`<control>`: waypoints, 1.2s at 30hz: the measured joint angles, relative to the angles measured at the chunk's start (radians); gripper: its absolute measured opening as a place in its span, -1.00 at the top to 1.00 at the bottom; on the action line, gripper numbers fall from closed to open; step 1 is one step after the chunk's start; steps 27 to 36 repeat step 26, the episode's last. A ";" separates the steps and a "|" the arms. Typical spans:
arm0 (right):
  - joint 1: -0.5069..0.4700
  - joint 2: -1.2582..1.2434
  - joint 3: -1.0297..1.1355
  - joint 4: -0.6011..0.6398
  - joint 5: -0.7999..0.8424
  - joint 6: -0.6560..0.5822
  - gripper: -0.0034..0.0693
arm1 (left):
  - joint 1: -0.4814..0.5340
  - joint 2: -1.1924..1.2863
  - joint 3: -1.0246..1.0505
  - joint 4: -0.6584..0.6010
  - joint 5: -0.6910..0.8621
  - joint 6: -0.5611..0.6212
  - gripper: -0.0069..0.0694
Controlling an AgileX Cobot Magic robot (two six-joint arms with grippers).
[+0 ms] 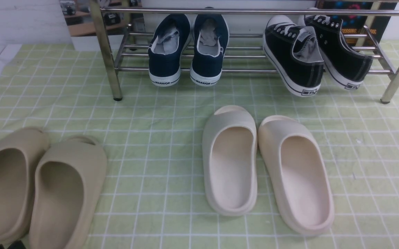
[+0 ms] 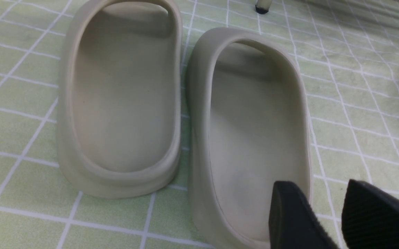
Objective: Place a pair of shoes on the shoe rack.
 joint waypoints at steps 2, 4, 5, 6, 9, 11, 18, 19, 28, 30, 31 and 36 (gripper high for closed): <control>0.000 0.000 0.000 0.000 0.000 0.000 0.81 | 0.000 0.000 0.000 0.000 0.000 0.000 0.19; 0.000 0.000 0.000 0.000 0.000 0.000 0.80 | 0.000 0.000 0.000 0.000 0.000 0.000 0.19; 0.000 0.000 0.000 0.000 0.000 0.000 0.80 | 0.000 0.000 0.000 0.000 0.000 0.000 0.19; 0.000 0.000 0.000 0.000 0.000 0.000 0.80 | 0.000 0.000 0.000 0.000 0.000 0.000 0.19; 0.000 0.000 0.000 0.000 0.000 0.000 0.79 | 0.000 0.000 0.000 0.000 0.000 0.000 0.19; 0.000 0.000 0.000 0.000 0.000 0.000 0.78 | 0.000 0.000 0.000 0.000 0.000 0.000 0.19; 0.000 0.000 0.000 0.000 0.000 0.000 0.75 | 0.000 0.000 0.000 0.000 0.000 0.000 0.19; 0.000 0.000 0.000 0.000 0.000 0.000 0.75 | 0.000 0.000 0.000 0.000 0.000 0.000 0.19; 0.000 0.000 0.000 0.000 0.000 0.000 0.73 | 0.000 0.000 0.000 0.000 0.000 0.000 0.19; 0.000 0.000 0.000 0.000 0.000 0.000 0.73 | 0.000 0.000 0.000 0.000 0.000 0.000 0.19; 0.000 0.000 0.000 0.000 0.000 0.000 0.73 | 0.000 0.000 0.000 0.000 0.000 0.000 0.19; 0.000 0.000 0.000 0.000 0.000 0.000 0.73 | 0.000 0.000 0.000 0.000 0.000 0.000 0.19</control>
